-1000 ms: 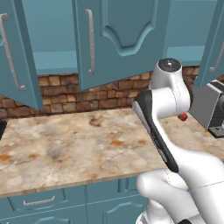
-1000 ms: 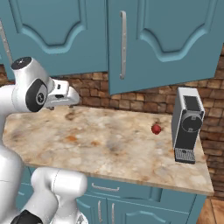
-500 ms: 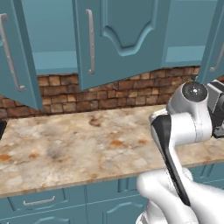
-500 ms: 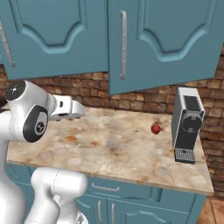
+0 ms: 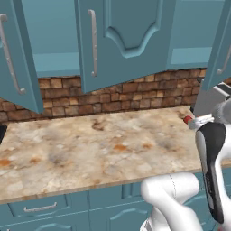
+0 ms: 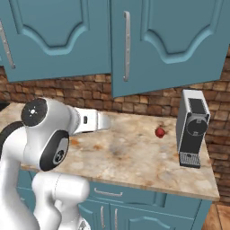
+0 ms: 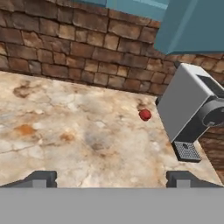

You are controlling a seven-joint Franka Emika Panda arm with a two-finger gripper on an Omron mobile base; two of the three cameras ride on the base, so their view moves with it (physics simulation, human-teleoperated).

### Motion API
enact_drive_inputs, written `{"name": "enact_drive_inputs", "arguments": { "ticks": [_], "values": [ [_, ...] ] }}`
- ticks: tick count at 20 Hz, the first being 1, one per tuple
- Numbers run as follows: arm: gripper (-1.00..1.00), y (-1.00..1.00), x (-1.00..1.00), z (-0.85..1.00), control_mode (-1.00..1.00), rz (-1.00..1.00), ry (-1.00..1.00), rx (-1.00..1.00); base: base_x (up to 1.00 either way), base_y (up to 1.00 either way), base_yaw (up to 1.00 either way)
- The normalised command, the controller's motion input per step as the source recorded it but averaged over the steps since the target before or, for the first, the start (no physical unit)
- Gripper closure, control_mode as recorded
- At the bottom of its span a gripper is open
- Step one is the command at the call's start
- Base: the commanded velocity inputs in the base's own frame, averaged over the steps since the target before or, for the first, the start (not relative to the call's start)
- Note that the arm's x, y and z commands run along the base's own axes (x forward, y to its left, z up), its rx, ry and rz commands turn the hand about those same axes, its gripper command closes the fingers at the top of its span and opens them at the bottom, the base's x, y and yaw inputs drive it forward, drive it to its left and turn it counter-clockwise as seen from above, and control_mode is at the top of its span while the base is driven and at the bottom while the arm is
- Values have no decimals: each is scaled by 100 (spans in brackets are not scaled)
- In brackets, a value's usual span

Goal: Close all open cabinet doors.

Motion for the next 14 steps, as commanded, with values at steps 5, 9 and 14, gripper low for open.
{"name": "enact_drive_inputs", "arguments": {
  "ticks": [5,9,14],
  "values": [
    [-100,-87,-53,31,-100,4,-19,4,0,0,0],
    [-100,-81,-44,34,-100,9,-24,0,0,0,0],
    [-100,-53,-9,34,-100,8,-17,0,0,0,0]
  ]
}}
